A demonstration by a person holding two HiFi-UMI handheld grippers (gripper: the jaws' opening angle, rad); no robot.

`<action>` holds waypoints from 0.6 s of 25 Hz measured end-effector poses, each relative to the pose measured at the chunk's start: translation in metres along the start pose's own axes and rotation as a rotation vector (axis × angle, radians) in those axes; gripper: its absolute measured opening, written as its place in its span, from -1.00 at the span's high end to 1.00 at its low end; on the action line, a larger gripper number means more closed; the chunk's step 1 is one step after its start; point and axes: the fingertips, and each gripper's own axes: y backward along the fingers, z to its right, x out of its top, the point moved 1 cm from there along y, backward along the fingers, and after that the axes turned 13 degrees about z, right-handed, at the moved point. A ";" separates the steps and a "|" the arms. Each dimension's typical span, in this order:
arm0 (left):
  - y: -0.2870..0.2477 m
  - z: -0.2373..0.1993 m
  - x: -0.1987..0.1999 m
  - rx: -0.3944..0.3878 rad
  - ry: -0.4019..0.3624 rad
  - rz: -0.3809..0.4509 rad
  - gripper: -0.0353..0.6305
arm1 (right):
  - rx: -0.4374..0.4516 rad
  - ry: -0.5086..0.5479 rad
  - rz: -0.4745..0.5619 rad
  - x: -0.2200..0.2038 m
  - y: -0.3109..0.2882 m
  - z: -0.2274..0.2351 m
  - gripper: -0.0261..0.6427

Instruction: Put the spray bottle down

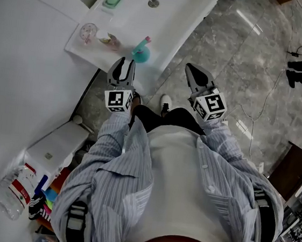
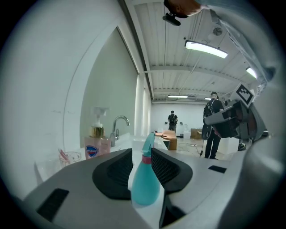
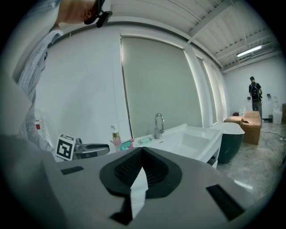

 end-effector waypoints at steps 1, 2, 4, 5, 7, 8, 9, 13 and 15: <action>0.002 -0.002 0.009 0.006 -0.008 0.014 0.57 | 0.000 -0.001 0.007 0.003 0.000 0.001 0.88; 0.003 -0.004 0.018 0.013 -0.017 0.027 0.61 | 0.001 -0.002 0.015 0.006 -0.001 0.001 0.88; 0.005 -0.009 0.036 0.030 -0.034 0.052 0.65 | 0.001 -0.005 0.032 0.012 -0.003 0.003 0.88; 0.006 -0.012 0.045 0.041 -0.041 0.064 0.67 | 0.002 -0.007 0.039 0.014 -0.004 0.003 0.88; 0.009 -0.018 0.064 0.063 -0.053 0.087 0.72 | 0.004 -0.010 0.050 0.020 -0.007 0.004 0.88; 0.010 -0.021 0.073 0.072 -0.055 0.097 0.74 | 0.006 -0.012 0.055 0.023 -0.008 0.003 0.88; 0.012 -0.024 0.081 0.081 -0.056 0.105 0.76 | 0.008 -0.013 0.060 0.026 -0.010 0.002 0.88; 0.017 -0.036 0.106 0.114 -0.069 0.122 0.80 | 0.018 -0.020 0.079 0.036 -0.016 -0.003 0.88; 0.019 -0.043 0.114 0.132 -0.078 0.124 0.82 | 0.022 -0.022 0.094 0.043 -0.021 -0.006 0.88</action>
